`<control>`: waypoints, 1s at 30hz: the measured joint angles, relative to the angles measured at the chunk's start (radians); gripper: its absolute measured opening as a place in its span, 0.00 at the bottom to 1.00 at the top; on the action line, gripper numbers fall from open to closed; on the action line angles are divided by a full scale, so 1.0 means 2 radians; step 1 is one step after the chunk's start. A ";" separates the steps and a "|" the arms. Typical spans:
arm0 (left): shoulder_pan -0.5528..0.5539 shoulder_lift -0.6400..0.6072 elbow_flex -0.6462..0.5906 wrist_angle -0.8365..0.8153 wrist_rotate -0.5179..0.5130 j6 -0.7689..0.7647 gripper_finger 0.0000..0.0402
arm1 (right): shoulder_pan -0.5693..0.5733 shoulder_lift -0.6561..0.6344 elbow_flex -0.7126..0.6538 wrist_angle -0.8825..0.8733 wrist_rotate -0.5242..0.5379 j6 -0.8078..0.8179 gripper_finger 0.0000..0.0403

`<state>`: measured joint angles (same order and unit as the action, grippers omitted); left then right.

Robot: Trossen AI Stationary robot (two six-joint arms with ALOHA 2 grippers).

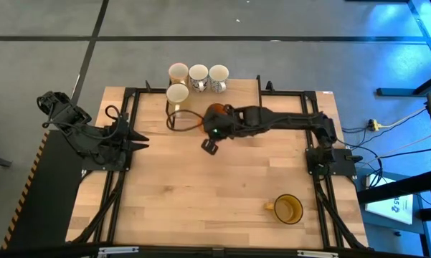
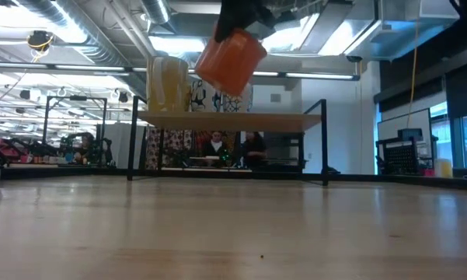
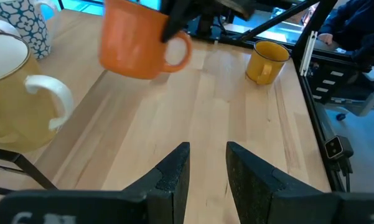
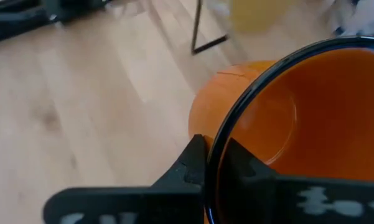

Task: Place coffee mugs
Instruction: Put the orange mug on the shelf

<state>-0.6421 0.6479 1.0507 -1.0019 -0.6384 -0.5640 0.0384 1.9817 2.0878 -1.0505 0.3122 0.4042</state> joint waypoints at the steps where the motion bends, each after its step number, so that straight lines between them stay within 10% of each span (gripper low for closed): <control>1: 0.000 0.000 0.000 0.000 0.000 0.000 0.25 | -0.003 0.001 0.002 0.003 -0.001 -0.004 0.01; 11: 0.000 0.000 0.000 0.000 0.000 0.000 0.25 | 0.047 0.002 -0.100 0.021 -0.093 0.044 0.01; 30: 0.000 0.000 0.000 0.000 0.000 0.012 0.25 | 0.047 0.001 -0.256 0.112 -0.105 0.121 0.03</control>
<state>-0.6421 0.6476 1.0504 -1.0019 -0.6392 -0.5396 0.1331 1.9832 1.5762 -0.8259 0.1020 0.6470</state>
